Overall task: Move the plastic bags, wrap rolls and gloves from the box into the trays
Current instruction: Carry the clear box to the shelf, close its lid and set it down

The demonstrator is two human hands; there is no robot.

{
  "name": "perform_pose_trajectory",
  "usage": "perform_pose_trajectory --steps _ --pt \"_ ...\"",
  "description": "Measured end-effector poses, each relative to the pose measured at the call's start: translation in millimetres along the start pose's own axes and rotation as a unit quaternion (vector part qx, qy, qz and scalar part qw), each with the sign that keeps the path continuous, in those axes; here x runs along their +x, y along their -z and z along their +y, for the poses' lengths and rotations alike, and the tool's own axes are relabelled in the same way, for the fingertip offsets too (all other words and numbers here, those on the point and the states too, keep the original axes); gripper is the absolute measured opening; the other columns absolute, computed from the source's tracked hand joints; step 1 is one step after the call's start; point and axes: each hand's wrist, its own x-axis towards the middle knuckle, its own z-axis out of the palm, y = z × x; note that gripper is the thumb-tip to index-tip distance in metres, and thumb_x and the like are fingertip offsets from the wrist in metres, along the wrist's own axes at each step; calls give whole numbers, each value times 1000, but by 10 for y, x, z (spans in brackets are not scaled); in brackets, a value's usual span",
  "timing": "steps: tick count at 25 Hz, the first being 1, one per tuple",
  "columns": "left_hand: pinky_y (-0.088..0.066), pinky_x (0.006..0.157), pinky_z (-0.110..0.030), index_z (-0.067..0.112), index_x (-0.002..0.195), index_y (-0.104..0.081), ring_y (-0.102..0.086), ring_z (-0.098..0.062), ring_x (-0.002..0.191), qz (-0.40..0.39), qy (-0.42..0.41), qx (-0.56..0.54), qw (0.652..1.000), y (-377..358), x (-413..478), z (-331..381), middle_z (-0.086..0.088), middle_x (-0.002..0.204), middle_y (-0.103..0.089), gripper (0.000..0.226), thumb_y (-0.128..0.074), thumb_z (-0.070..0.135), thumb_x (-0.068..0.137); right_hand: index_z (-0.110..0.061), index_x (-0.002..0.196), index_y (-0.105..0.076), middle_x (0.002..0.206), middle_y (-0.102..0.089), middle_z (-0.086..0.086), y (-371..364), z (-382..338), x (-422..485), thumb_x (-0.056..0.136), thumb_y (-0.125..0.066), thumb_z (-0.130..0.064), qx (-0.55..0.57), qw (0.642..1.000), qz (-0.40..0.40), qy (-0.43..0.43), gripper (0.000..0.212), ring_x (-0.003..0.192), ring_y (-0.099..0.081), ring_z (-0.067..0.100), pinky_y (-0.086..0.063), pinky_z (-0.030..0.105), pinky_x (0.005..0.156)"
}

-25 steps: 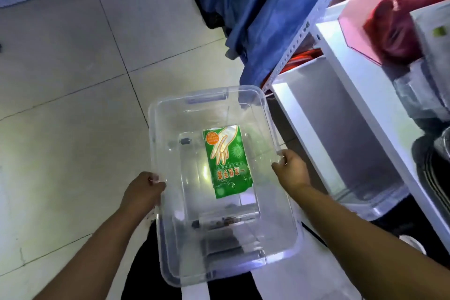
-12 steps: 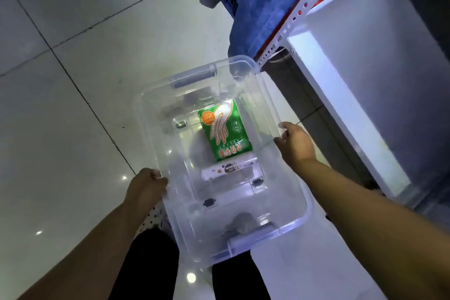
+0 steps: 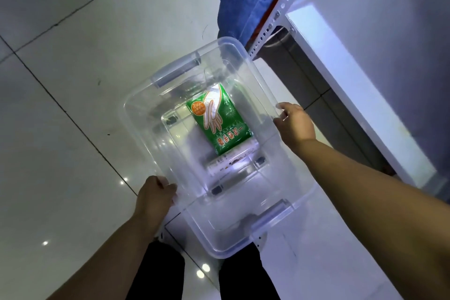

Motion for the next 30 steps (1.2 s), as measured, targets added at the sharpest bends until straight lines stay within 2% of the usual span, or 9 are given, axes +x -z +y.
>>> perform_pose_trajectory --steps 2,5,11,15,18,20,22,25,30 --pt "-42 66 -31 4 82 -54 -53 -26 64 28 10 35 999 33 -61 43 -12 76 -58 5 -57 7 79 -18 122 -55 117 -60 8 49 1 -92 87 -59 -17 -2 1000 -8 -5 36 92 -58 23 -50 34 83" --pt "-38 76 -31 6 112 -53 -52 -25 83 111 -27 126 985 144 -241 260 -7 99 -58 33 -60 14 81 -16 123 -55 122 -58 8 274 -19 -431 87 -60 -14 7 1000 3 -12 36 105 -58 24 -52 38 91" --pt "-39 73 -30 18 95 -60 -55 -25 81 31 -197 207 958 202 -847 960 -7 97 -64 13 -57 12 83 -19 105 -65 108 -63 1 1262 -87 -1441 86 -63 -10 97 987 130 -14 21 90 -60 15 -55 30 80" --pt "-39 74 -28 15 101 -66 -60 -27 91 -35 -298 261 918 23 -1269 1490 -6 104 -68 18 -57 13 85 -16 98 -68 101 -65 3 2107 -27 -2007 85 -59 -5 67 967 244 -16 19 91 -58 16 -45 20 82" --pt "-41 74 -30 17 98 -67 -61 -25 93 -87 -341 268 897 -133 -1583 1797 -4 101 -69 16 -60 14 84 -12 91 -70 91 -66 7 2651 102 -2406 80 -60 1 -5 917 395 -47 20 88 -53 22 -38 21 79" --pt "-38 72 -29 19 97 -67 -58 -22 87 -118 -359 274 885 -161 -1742 1895 -1 96 -67 16 -60 12 84 -12 98 -66 97 -63 10 2884 217 -2590 80 -60 -4 -36 877 462 -127 21 93 -49 29 -38 31 82" --pt "-37 67 -29 18 95 -66 -57 -19 82 -153 -378 290 866 -149 -1875 1933 1 91 -65 16 -59 10 84 -8 113 -57 114 -56 16 3036 370 -2685 82 -62 -14 -46 848 464 -252 32 106 -44 36 -35 43 88" --pt "-38 62 -28 21 87 -64 -58 -19 76 -178 -397 302 848 -103 -1969 1927 1 83 -65 15 -59 8 84 1 126 -45 127 -48 22 3144 587 -2595 89 -55 -30 9 839 390 -379 49 117 -40 39 -33 47 94" --pt "-40 68 -31 23 83 -62 -61 -24 81 -194 -398 332 833 -158 -1882 1689 -3 84 -69 16 -59 7 84 -6 87 -47 96 -56 16 3087 726 -2341 96 -36 -41 197 829 357 -383 37 88 -54 32 -35 35 68"
